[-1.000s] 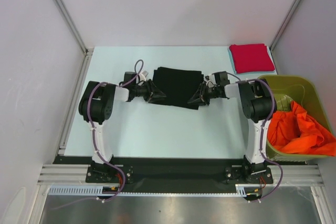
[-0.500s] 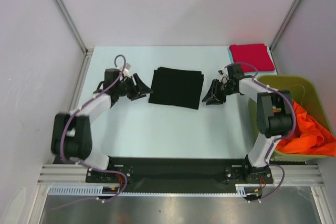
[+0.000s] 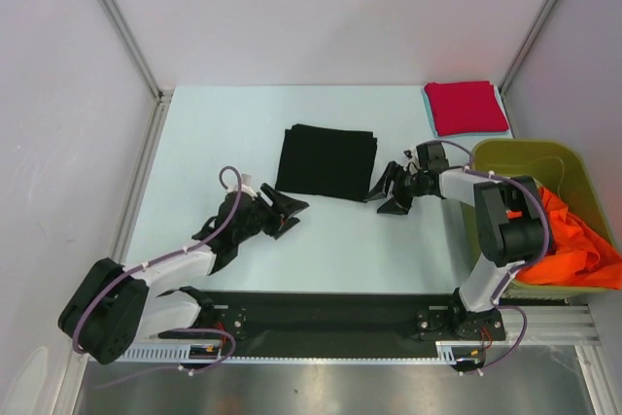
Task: Fold and stack the t-shirts
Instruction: Neatly place the folded tshirt to the corner
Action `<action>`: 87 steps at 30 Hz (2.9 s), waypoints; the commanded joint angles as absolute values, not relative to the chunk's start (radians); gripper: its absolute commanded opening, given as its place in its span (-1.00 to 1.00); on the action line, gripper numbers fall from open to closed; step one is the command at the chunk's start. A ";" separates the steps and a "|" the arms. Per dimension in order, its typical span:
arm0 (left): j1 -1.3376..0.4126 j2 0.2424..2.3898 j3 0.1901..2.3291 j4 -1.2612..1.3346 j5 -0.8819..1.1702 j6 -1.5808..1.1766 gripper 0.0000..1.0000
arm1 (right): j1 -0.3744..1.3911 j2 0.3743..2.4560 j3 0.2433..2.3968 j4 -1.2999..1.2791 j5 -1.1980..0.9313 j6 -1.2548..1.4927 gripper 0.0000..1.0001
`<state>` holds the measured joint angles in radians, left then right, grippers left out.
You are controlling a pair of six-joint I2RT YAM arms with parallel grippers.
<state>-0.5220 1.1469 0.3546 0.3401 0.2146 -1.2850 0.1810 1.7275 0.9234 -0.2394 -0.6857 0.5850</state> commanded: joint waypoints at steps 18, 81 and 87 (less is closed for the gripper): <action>-0.775 1.684 0.379 0.963 -0.178 -1.743 0.25 | 0.186 1.876 0.943 0.101 -0.793 0.882 -0.87; -0.744 2.115 0.764 1.278 -0.057 -1.807 -0.99 | 0.084 1.945 1.226 -0.273 -0.764 0.561 0.99; -0.744 2.100 0.773 1.287 -0.037 -1.812 -0.99 | 0.095 2.095 1.347 -0.216 -0.758 0.609 0.99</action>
